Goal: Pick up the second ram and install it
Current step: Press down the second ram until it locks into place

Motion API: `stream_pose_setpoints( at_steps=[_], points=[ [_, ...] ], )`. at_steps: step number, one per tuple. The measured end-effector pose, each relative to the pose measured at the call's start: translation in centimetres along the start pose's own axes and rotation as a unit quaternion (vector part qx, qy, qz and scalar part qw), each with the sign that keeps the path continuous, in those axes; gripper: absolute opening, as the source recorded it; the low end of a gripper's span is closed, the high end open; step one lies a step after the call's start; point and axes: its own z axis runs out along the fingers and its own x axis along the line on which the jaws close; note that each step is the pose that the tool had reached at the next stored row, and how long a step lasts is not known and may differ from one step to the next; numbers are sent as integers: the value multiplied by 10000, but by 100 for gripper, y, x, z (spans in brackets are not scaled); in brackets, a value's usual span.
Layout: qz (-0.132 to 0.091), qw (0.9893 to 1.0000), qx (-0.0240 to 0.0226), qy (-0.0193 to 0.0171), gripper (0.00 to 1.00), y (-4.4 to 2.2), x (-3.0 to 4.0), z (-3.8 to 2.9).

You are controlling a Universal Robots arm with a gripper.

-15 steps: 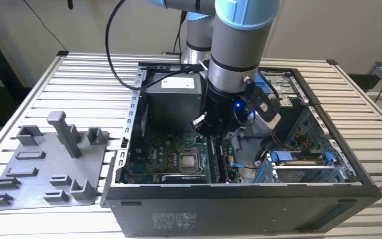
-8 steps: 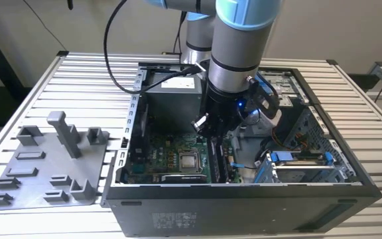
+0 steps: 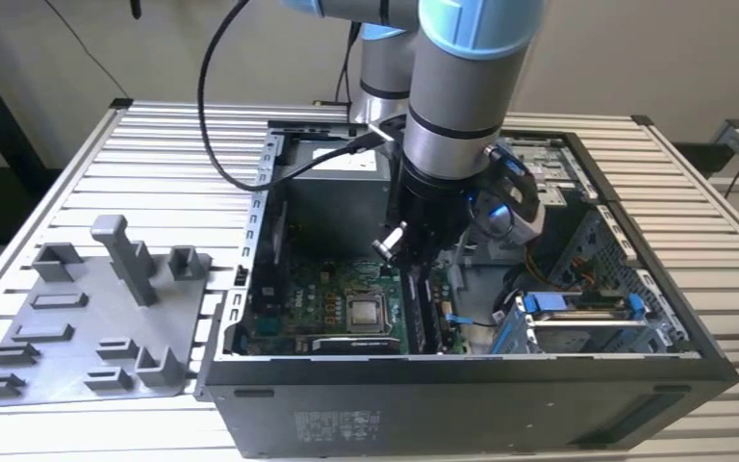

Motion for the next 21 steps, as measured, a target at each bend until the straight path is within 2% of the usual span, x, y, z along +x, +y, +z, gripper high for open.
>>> stream_pose_setpoints(
  at_steps=[3, 10, 11, 14, 16, 21],
  points=[
    [-275, 9996, -11, 6, 11, 0, 0, 1],
    [-687, 9976, -28, 17, 11, -15, -22, 5],
    [-761, 9971, -32, 18, 11, -15, -22, 8],
    [-1029, 9947, -42, 26, 11, -15, -22, 16],
    [-1208, 9927, -50, 31, 11, -15, -22, 20],
    [-1660, 9861, -68, 42, 11, -15, -22, 24]
  ],
)
